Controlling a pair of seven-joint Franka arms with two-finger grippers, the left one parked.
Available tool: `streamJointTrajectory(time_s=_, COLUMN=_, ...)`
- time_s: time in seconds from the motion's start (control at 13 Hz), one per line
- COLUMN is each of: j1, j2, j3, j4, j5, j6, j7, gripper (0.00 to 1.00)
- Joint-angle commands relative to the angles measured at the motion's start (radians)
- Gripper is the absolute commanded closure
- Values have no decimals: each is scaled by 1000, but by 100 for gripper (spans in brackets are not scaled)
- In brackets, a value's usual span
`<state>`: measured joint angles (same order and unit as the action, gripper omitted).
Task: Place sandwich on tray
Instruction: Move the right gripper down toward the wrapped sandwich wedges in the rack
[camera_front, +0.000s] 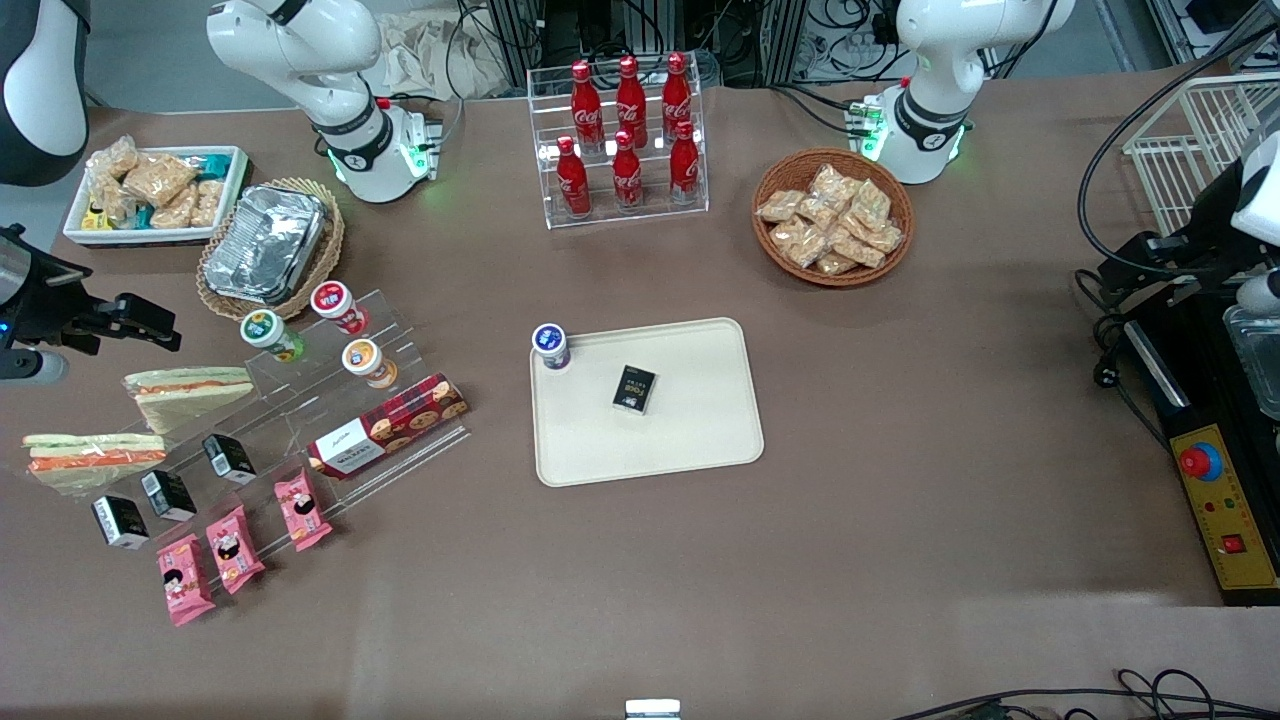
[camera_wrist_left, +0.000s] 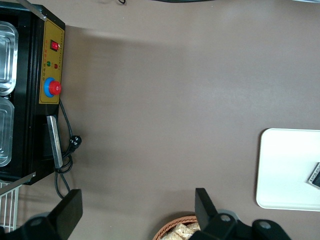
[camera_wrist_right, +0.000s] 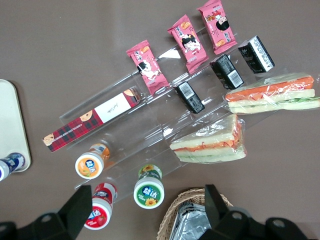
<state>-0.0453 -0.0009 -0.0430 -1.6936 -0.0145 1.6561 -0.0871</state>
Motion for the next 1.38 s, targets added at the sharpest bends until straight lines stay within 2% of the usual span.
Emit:
streamJointTrajectory(time_s=0.0, j1=-1, j2=-8, j3=3, j4=-8, j5=-7, j6=1, j7=13, gripper=0)
streamJointTrajectory(time_s=0.31, j1=5, j2=-1, j3=2, j4=-3, j5=-15, j6=13, j7=24, gripper=0)
streamJointTrajectory(time_s=0.85, j1=2, j2=41, j3=2, j4=48, j5=-22, j6=53, j7=588, gripper=1)
streamJointTrajectory(time_s=1.31, j1=-18, j2=119, j3=-47, j4=86, j5=-24, j6=79, j7=932, gripper=1)
